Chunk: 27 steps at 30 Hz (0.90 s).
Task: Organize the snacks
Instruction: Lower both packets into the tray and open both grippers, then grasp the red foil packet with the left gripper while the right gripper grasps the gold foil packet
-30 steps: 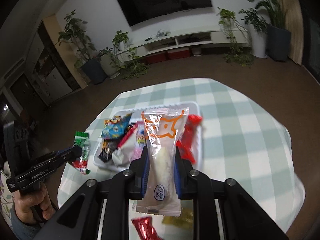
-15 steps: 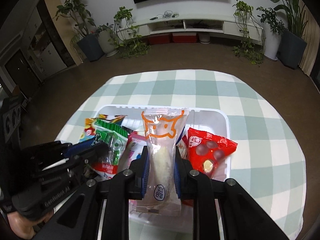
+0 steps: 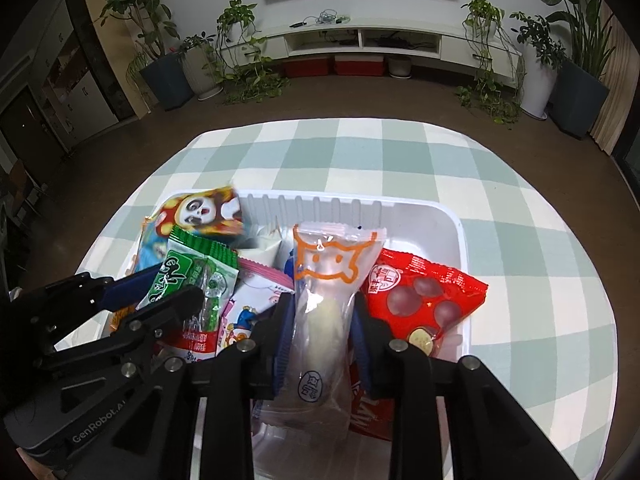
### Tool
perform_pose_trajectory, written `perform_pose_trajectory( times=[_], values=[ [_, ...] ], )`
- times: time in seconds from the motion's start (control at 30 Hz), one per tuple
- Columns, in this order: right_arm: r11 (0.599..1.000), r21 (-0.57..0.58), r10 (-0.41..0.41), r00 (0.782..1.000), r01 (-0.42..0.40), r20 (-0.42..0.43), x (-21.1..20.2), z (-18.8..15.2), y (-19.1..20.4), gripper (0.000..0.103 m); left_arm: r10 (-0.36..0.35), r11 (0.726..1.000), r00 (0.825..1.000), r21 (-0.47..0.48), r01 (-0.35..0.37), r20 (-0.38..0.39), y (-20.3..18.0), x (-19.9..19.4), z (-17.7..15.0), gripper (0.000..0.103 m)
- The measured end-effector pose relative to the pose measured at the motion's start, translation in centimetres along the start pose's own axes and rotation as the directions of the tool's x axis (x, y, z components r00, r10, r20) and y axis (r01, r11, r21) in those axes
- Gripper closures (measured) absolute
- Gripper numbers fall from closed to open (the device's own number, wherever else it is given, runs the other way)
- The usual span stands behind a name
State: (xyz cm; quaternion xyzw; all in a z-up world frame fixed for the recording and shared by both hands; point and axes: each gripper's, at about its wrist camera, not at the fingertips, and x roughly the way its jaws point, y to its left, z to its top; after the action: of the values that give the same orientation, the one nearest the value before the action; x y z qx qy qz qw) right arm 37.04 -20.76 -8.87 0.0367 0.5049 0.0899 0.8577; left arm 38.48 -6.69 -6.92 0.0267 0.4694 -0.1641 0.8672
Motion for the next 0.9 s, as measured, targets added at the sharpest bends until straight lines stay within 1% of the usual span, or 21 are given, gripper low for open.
perform_pose_trajectory(
  times=[0.03, 0.1, 0.27, 0.37, 0.47, 0.53, 0.57, 0.6, 0.73, 0.77, 0.83, 0.9],
  values=[
    [1.0, 0.002, 0.0, 1.0, 0.0, 0.0, 0.0, 0.0, 0.0, 0.072, 0.001, 1.0, 1.0, -0.008, -0.001, 0.002, 0.3, 0.0, 0.0, 0.049],
    [1.0, 0.003, 0.0, 1.0, 0.0, 0.004, 0.0, 0.1, 0.0, 0.07, 0.0, 1.0, 1.0, -0.021, 0.0, 0.007, 0.6, -0.2, -0.1, 0.045],
    [1.0, 0.01, 0.005, 1.0, -0.005, 0.017, -0.5, 0.1, 0.0, 0.066, 0.002, 1.0, 1.0, -0.015, -0.002, 0.007, 0.6, -0.4, -0.3, 0.044],
    [1.0, 0.016, 0.009, 0.999, -0.01, 0.039, -1.5, 0.2, 0.0, 0.064, 0.0, 1.0, 1.0, -0.017, 0.0, 0.018, 0.3, -1.0, -0.5, 0.038],
    [1.0, 0.022, 0.02, 0.997, -0.021, 0.069, -3.0, 0.1, 0.0, 0.057, -0.001, 1.0, 0.999, -0.01, 0.001, 0.033, 0.0, -1.9, -0.6, 0.037],
    [0.999, 0.025, 0.033, 0.995, -0.035, 0.096, -4.3, -0.1, -0.1, 0.052, 0.001, 1.0, 0.999, -0.003, -0.001, 0.045, -0.3, -2.8, -0.8, 0.031],
    [0.999, 0.029, 0.041, 0.993, -0.044, 0.111, -5.1, -0.3, -0.2, 0.05, 0.002, 1.0, 0.999, -0.001, -0.002, 0.053, -0.4, -3.3, -1.0, 0.031],
    [0.998, 0.035, 0.05, 0.991, -0.054, 0.124, -5.8, -0.6, -0.3, 0.047, 0.001, 1.0, 0.998, -0.001, -0.001, 0.065, -0.5, -4.0, -1.2, 0.031],
    [0.994, 0.06, 0.083, 0.978, -0.096, 0.192, -9.3, -2.8, -1.5, 0.039, 0.0, 1.0, 0.996, 0.006, 0.0, 0.092, -1.4, -6.7, -2.7, 0.023],
    [0.993, 0.064, 0.088, 0.975, -0.103, 0.206, -10.2, -3.5, -1.9, 0.036, -0.003, 1.0, 0.996, 0.01, 0.002, 0.094, -1.7, -7.4, -3.4, 0.022],
    [0.992, 0.071, 0.086, 0.969, -0.105, 0.23, -11.9, -5.2, -2.8, 0.034, -0.01, 1.0, 0.995, 0.008, 0.01, 0.096, -2.4, -8.6, -5.0, 0.014],
    [0.991, 0.08, 0.081, 0.965, -0.104, 0.249, -13.3, -7.0, -3.6, 0.03, -0.012, 1.0, 0.997, 0.008, 0.011, 0.076, -3.4, -9.2, -6.9, 0.013]
  ],
)
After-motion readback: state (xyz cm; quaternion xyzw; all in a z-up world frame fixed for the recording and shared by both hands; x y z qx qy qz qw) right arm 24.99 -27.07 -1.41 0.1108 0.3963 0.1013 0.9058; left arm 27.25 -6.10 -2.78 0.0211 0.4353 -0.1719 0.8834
